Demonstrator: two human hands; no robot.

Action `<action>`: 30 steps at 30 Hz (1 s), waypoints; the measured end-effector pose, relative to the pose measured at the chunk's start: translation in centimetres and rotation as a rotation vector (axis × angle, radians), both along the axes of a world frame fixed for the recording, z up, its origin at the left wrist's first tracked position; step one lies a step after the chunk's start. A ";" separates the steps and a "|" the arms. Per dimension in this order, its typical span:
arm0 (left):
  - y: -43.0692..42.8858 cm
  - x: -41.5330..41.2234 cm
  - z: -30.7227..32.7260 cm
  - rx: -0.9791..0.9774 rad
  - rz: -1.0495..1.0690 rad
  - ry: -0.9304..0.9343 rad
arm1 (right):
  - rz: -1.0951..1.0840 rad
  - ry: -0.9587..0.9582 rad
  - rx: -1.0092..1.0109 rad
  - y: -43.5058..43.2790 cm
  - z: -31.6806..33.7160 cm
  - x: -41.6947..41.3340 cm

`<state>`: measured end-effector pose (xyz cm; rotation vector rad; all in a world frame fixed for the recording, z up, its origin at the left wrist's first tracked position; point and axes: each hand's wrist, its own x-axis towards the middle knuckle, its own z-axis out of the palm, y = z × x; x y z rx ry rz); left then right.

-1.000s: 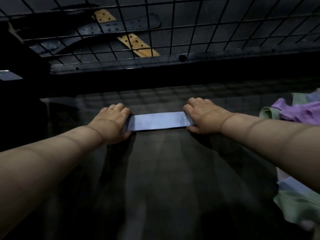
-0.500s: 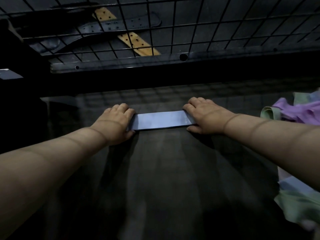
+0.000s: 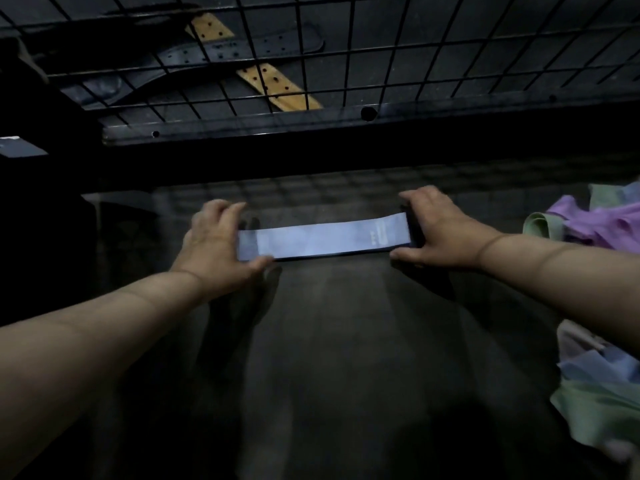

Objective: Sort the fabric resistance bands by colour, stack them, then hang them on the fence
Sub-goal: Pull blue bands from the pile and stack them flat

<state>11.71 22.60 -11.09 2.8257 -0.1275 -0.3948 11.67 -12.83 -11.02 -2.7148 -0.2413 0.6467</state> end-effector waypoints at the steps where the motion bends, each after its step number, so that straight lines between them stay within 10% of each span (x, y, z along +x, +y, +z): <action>1: -0.1 -0.3 -0.2 -0.094 0.234 0.016 | -0.170 0.036 0.082 -0.1 -0.3 -0.3; 4: -0.4 -0.7 -1.3 -0.333 0.799 0.107 | -0.647 0.155 0.252 0.1 -1.2 -0.9; 7: -0.8 -0.9 -1.4 -0.491 0.930 0.136 | -0.786 0.209 0.366 0.8 -1.6 -1.0; 30: -5.9 -1.1 1.9 -0.140 0.492 -0.059 | -0.781 0.209 0.292 -0.8 -2.2 -4.0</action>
